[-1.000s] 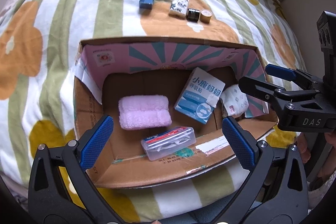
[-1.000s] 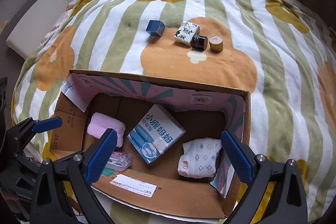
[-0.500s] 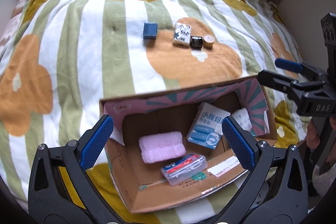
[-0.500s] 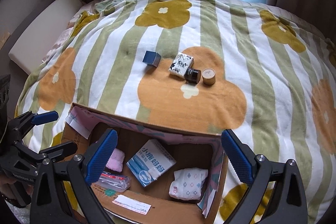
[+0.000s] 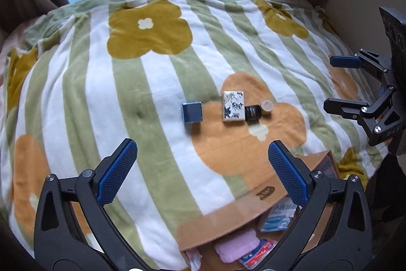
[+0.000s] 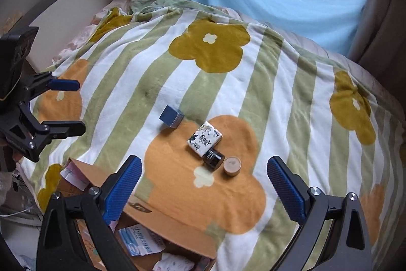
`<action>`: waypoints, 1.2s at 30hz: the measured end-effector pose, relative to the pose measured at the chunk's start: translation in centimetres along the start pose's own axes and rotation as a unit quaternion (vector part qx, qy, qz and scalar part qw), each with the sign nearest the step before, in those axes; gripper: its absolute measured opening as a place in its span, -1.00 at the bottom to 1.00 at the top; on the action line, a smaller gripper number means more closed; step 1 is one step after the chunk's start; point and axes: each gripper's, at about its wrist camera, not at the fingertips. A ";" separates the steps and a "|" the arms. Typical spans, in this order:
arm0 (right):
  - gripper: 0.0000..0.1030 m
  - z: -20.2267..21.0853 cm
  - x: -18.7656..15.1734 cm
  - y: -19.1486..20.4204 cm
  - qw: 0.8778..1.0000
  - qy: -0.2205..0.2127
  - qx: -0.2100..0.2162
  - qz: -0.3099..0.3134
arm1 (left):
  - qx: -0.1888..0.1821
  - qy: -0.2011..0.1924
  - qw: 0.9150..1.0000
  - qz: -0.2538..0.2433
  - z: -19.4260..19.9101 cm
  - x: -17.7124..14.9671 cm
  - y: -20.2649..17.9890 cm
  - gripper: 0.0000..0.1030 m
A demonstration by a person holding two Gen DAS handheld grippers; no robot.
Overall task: Organize objects
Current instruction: 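Withdraw both tools from the box toward the remaining items, then grasp the small blue box with the left tool while the right tool grasps the black jar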
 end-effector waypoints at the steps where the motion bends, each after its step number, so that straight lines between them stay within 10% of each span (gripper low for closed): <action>1: 0.92 -0.9 0.4 -0.2 1.000 0.007 0.000 0.004 | -0.005 -0.001 1.000 -0.005 -1.1 0.6 0.4 0.99; 22: 0.88 -17.5 -1.6 -1.6 0.978 0.146 0.000 0.150 | -0.067 0.089 0.994 -0.015 -21.0 1.6 2.6 0.74; 36: 0.02 -19.4 -2.5 -0.4 0.955 0.185 -0.002 0.233 | -0.052 0.110 0.992 -0.022 -22.3 1.4 3.0 0.16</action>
Point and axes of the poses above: each gripper's, at about its wrist camera, not at the fingertips, and z roughly against the way its jaws point, y to its left, x to its top, and after that the axes turned 14 degrees about -z, right-handed
